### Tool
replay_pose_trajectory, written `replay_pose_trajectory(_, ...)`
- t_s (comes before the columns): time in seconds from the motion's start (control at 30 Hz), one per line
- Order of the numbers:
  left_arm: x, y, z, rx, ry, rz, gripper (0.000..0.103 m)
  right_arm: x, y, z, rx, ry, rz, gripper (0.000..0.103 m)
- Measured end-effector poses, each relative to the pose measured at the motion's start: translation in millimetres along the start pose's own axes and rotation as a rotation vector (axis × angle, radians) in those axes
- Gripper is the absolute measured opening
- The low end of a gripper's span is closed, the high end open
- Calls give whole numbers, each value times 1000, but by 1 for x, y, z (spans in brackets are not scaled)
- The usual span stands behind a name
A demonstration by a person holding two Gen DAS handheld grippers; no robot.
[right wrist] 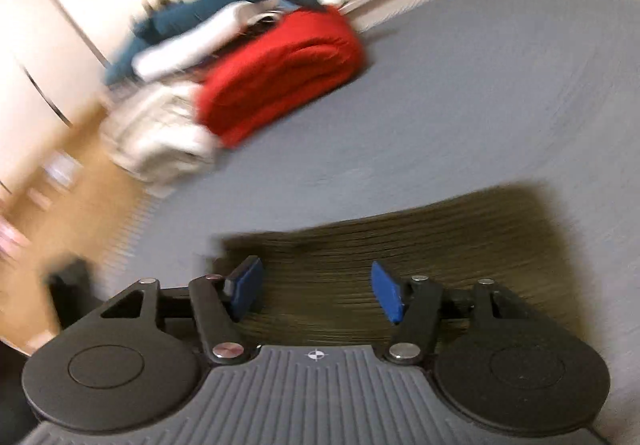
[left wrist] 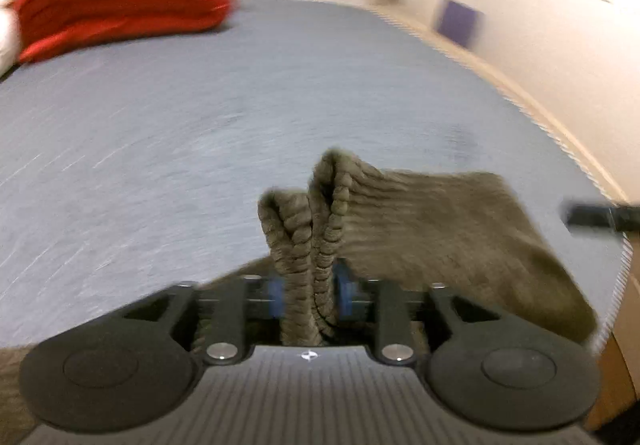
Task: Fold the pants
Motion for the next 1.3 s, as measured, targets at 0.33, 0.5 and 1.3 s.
replay_pose_trajectory(0.33, -18, 0, 30, -67, 133, -66, 51, -50, 84, -6, 323, 307, 223, 78)
replay_pose_trajectory(0.5, -22, 54, 3, 69, 7, -284, 9, -68, 114, -3, 388, 266, 106, 80)
replay_pose_trajectory(1.3, -5, 81, 27, 290, 97, -201, 3, -81, 137, 9, 387, 131, -176, 81)
Point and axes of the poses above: each gripper's, at about its wrist camera, not at the fingertips, and z roughly against the way its jaws point, x to its left, y to its underside, the point moved 10 cm from there along -z, roughly the way its jaws point, and after that the axes turned 15 degrees about z, right-handed, at the moved point
